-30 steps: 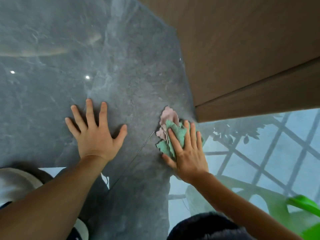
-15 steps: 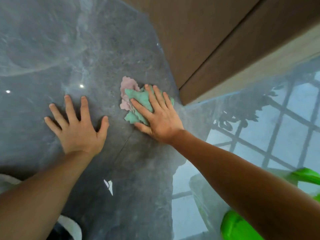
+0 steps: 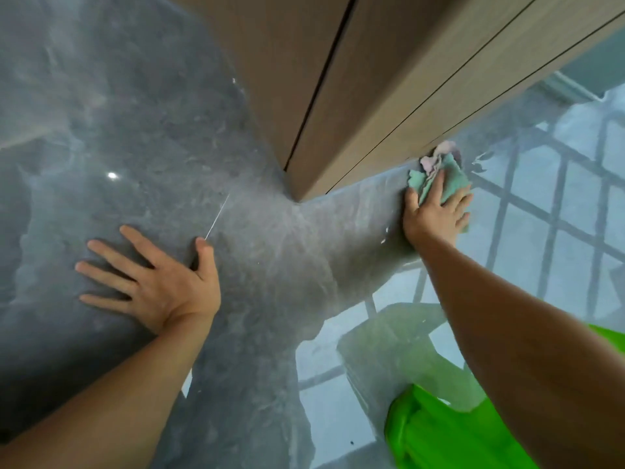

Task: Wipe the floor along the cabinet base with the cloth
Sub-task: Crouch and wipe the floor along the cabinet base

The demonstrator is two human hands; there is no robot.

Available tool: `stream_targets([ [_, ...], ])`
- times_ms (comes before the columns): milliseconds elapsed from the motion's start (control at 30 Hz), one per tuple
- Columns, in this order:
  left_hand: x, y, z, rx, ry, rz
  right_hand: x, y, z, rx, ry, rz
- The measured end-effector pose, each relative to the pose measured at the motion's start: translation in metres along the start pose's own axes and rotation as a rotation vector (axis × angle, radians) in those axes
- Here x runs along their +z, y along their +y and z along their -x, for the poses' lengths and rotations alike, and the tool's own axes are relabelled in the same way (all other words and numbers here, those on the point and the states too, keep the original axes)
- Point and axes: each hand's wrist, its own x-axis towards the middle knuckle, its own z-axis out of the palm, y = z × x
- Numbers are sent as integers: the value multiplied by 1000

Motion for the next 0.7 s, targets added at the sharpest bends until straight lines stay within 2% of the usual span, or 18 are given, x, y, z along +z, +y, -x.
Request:
stream_targets([
  [33,-1,2,2,12,-7,-1,5,-22,14,67,-6,-24],
  [100,-4,3,5,9,-5,6,25,-59,61,-32,-8,-20],
  [233,-6,8,4,-11,-19,18,62,-75,191,-660,-104,107],
  [333,-6,8,4,-15,-28,27,47,-46,170,-1201,-147,279],
  [367,-4,8,4,-15,-30,30,36,-33,143,-1303,-150,367],
  [400,-3,8,4,-16,-27,30,26,-21,113,-1278,-148,407],
  [433,-2,7,4,-18,-23,29,16,-8,82,-1113,-136,379],
  [533,1,7,2,-12,-16,24,-7,27,14,-289,-85,84],
  [567,0,7,2,-11,-21,22,-9,30,8,-71,-93,-4],
  [600,-1,7,2,-9,-30,20,-7,27,13,65,-103,-40],
  [633,-3,9,2,-5,-42,19,-1,19,26,125,-99,-36],
  [700,-8,11,4,-4,-65,24,17,-4,76,50,-80,-2],
])
